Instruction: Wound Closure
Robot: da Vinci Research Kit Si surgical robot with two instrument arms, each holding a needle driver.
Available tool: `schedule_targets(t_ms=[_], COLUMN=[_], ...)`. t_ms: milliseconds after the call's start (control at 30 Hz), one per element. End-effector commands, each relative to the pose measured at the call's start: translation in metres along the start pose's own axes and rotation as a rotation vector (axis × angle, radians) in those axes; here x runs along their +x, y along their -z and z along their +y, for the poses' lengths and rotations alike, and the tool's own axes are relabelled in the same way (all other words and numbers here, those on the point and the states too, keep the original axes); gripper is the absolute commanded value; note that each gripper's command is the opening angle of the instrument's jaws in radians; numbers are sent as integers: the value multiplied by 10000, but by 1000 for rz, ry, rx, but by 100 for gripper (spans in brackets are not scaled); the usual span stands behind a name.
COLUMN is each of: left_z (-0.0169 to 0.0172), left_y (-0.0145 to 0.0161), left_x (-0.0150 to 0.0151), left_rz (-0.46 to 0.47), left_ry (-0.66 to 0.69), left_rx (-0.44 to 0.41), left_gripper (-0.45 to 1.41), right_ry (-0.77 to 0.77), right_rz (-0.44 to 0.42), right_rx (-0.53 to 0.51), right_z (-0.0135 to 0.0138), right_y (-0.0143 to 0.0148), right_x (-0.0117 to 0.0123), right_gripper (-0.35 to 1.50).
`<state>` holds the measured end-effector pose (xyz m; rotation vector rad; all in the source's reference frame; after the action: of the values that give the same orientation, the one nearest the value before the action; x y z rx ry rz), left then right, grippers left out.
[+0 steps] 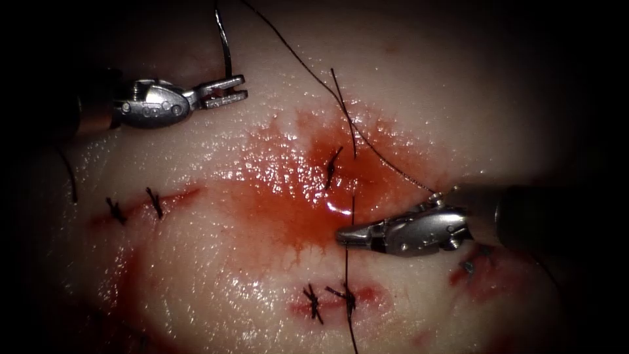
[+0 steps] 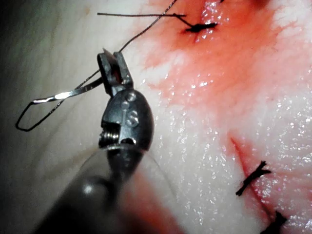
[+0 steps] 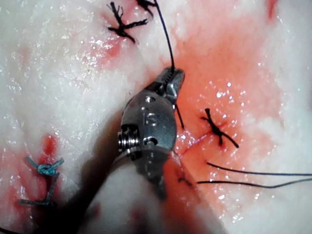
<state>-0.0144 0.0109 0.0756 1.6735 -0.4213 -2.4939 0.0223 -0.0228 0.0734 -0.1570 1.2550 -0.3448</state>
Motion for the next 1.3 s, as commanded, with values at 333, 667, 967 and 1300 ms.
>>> schedule_targets(t_ms=[333,667,967,1300], left_z=[-30,-71,-78,-25], left_y=[-48,-67,-27,-39], left_x=[-30,-11,-96,-188], left_rz=[78,238,116,-34], left_ry=[-87,-161,-150,45], left_rx=[-44,-75,-63,-61], left_gripper=[-45,-45,-45,-45], right_ry=[-10,-139,-241,-970], right_rz=[61,79,-63,-204], right_rx=[50,-9,-117,-311], right_z=[-34,-12,47,107], right_y=[-13,-8,58,77], right_x=[47,52,44,10], right_gripper=[-35,142,148,128])
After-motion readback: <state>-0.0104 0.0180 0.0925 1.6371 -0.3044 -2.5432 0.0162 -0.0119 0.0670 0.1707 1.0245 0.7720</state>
